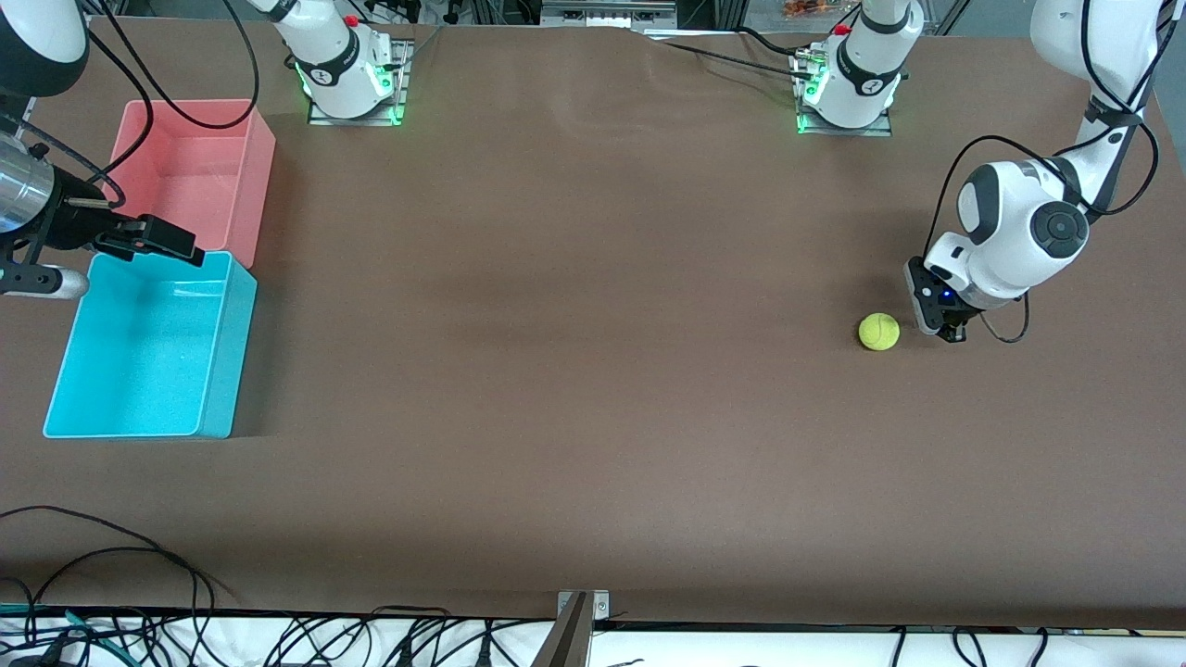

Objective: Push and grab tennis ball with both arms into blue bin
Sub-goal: 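Push the tennis ball with the left gripper toward the cyan bin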

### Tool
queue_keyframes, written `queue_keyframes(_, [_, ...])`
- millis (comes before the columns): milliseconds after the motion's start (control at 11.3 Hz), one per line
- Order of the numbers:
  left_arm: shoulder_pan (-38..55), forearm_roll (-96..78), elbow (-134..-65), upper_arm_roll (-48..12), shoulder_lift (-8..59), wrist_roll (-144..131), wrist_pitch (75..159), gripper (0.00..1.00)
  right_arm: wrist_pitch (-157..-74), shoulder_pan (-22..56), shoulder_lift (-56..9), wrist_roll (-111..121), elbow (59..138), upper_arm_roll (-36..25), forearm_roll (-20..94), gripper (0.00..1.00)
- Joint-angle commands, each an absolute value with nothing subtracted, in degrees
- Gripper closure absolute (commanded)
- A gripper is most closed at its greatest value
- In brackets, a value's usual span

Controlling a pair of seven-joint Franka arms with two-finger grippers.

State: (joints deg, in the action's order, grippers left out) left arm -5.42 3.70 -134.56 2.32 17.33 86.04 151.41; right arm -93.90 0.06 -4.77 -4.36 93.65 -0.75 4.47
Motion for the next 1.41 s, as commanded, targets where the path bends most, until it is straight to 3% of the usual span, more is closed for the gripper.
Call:
queue_keyframes(0, [-5.98,2.55,-133.51,2.02,20.74,87.98,154.05,1.00,-93.08,0.18,-5.10,-4.57,92.37,-0.62,3.78,0.00])
queue_keyframes(1058, [-7.65,1.85,-133.33,0.18,21.36,87.80,154.25,1.00,-93.16,0.61,-5.10,-4.75,92.37,-0.62,3.69,0.00])
queue_keyframes(1322, [-7.65,1.67,-128.87,0.18,23.20,87.63,154.16,1.00,-93.25,0.53,-5.18,-4.31,92.37,-0.79,3.87,0.00])
